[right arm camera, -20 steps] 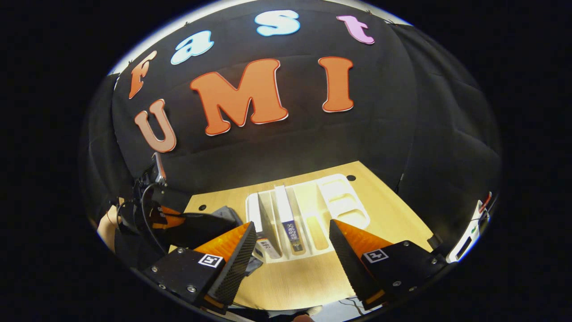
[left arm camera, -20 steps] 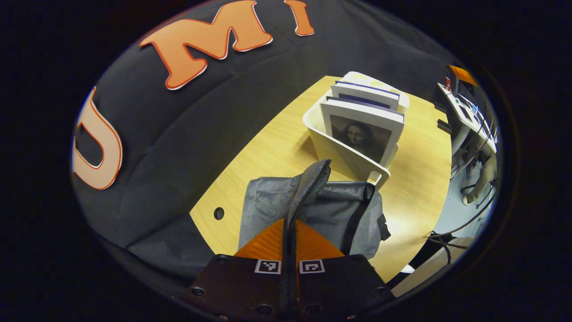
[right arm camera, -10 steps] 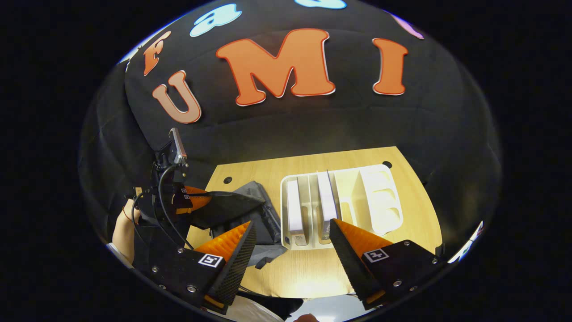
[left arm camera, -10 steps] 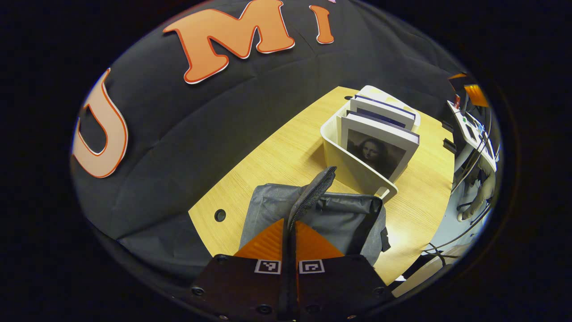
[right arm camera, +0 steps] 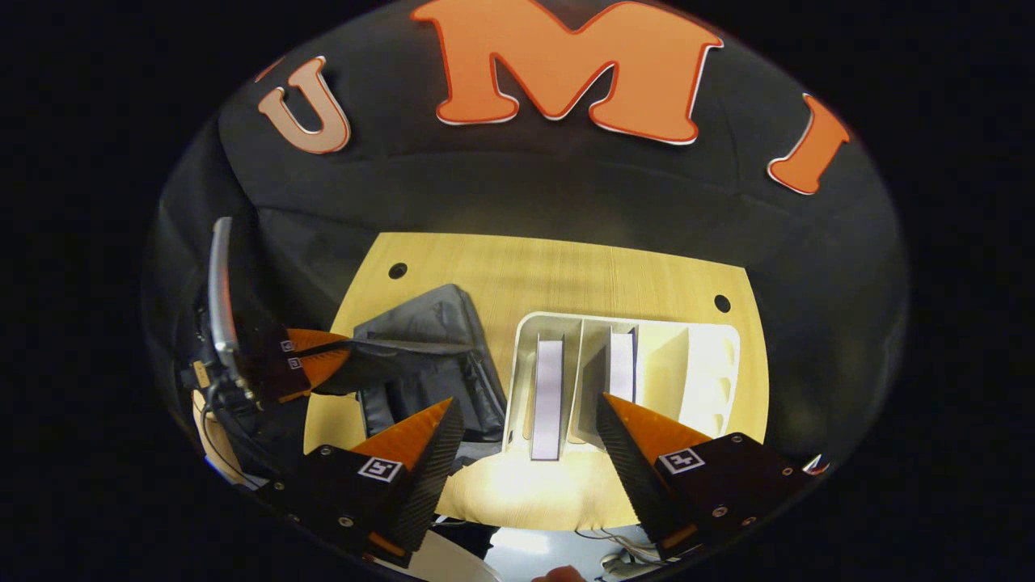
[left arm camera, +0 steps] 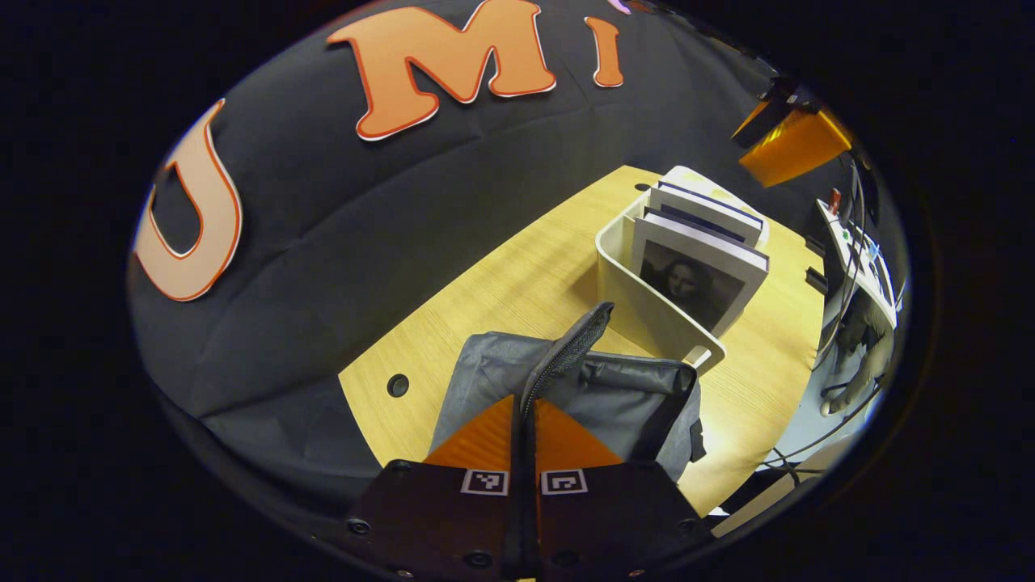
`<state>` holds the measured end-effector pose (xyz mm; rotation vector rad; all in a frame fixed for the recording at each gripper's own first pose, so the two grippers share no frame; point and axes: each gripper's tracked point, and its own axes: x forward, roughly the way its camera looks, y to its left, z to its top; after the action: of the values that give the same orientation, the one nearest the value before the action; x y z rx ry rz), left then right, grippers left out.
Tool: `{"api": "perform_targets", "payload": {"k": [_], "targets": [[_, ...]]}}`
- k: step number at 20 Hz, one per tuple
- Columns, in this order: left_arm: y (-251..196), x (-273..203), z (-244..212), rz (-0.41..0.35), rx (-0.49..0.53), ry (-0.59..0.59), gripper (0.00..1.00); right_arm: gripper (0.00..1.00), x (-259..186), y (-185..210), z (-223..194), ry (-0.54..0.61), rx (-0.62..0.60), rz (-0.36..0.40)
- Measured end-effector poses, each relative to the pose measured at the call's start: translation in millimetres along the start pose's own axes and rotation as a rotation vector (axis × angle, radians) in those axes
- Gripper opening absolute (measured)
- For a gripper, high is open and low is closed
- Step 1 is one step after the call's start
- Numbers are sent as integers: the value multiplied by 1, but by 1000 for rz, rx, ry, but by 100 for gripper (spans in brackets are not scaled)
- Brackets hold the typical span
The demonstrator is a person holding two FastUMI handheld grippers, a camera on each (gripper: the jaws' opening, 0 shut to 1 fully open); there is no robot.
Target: Open the schoolbag, grab two books from the bookshelf and put them into the schoolbag.
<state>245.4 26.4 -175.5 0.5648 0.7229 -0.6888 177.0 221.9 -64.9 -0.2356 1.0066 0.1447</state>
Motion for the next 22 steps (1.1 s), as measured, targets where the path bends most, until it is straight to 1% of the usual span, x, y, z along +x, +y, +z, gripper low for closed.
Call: {"api": "perform_targets", "payload": {"k": [2,5,9,12,14,16,17,18,19,20,22], "targets": [[3,1,-3,1,-17,0,1,99,20,-1,1,53,-18,-8],[4,4,-7,0,-37,8,1,99,52,0,-4,126,-28,8],[7,4,-7,6,-35,19,1,99,89,-9,-17,211,-53,-19],[6,8,-6,1,-30,26,1,100,109,-12,-28,255,-43,-12],[6,9,-5,-2,-35,25,1,100,120,-16,-40,284,-40,-21],[5,12,-7,1,-50,22,1,100,130,-17,-46,310,-13,-19],[5,13,-8,-4,-55,25,1,84,135,-18,-47,314,-6,-17],[5,14,-9,-7,-57,28,1,80,139,-21,-48,318,0,-25],[6,15,-10,-7,-56,32,1,68,142,-23,-49,320,5,-32],[6,15,-10,-7,-54,34,1,77,142,-24,-48,324,20,-35],[5,15,-10,-13,-48,37,1,38,142,-25,-48,331,43,-35]]}}
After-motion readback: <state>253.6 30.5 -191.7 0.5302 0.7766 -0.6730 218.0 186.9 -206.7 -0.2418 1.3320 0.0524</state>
